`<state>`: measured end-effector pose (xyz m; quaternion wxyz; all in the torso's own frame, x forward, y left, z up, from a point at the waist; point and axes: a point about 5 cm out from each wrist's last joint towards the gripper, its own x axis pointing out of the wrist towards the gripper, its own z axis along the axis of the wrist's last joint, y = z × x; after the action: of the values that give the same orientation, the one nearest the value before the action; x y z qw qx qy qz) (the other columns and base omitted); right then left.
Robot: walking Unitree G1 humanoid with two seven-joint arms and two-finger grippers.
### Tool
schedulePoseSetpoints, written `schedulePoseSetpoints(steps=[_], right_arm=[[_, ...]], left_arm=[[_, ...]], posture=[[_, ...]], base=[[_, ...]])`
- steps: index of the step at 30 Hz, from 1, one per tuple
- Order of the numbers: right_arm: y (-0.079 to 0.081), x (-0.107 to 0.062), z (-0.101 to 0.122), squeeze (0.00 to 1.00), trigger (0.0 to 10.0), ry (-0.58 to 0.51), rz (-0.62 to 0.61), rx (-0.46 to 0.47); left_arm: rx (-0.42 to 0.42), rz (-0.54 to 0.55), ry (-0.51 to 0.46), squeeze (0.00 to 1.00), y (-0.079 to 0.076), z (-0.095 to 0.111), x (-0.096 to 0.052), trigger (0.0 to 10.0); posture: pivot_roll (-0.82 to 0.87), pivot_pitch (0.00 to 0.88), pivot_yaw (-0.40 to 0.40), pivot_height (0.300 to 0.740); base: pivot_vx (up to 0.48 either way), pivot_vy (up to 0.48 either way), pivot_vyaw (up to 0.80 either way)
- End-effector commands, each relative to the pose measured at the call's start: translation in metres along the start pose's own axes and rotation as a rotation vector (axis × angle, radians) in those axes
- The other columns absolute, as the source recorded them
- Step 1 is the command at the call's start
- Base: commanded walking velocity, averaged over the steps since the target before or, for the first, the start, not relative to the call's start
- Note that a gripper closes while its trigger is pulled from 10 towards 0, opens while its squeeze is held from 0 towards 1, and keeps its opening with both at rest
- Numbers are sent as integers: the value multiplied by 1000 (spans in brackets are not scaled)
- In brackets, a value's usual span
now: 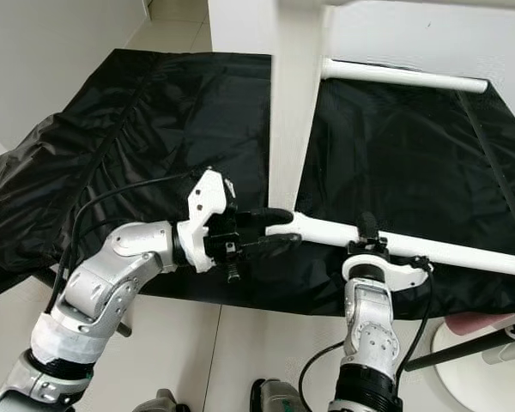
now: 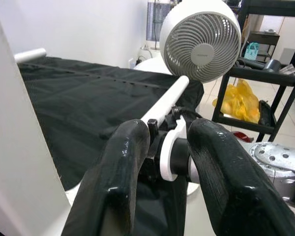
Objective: Building children table
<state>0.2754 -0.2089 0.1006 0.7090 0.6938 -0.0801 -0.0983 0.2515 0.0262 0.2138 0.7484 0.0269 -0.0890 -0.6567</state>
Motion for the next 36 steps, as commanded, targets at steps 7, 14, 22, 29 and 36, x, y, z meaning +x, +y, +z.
schedulePoseSetpoints(steps=[7, 14, 22, 29, 36], right_arm=[[-15, -17, -42, 114, 10000, 79, -37, 127], [-14, -23, -39, 1000, 10000, 63, -1, 133], [-13, -49, -26, 1000, 10000, 44, 97, 104], [-27, -75, -13, 0, 10000, 55, 87, 80], [-37, -95, -3, 0, 10000, 48, 68, 55]], left_arm=[[-7, -3, 18, 0, -1, -18, 25, 10000], [2, -40, 14, 0, 4, -19, 33, 10000], [21, -58, 32, 0, 14, -21, 30, 10000], [42, -46, 35, 0, 24, -23, 27, 10000], [55, -44, 40, 0, 28, -24, 25, 10000]], posture=[[19, 79, 21, 740], [1, 81, 36, 740], [-14, 86, 53, 740], [-17, 92, 65, 740], [-26, 96, 79, 740]], base=[[0, 0, 0], [0, 0, 0], [0, 0, 0], [0, 0, 0], [0, 0, 0]])
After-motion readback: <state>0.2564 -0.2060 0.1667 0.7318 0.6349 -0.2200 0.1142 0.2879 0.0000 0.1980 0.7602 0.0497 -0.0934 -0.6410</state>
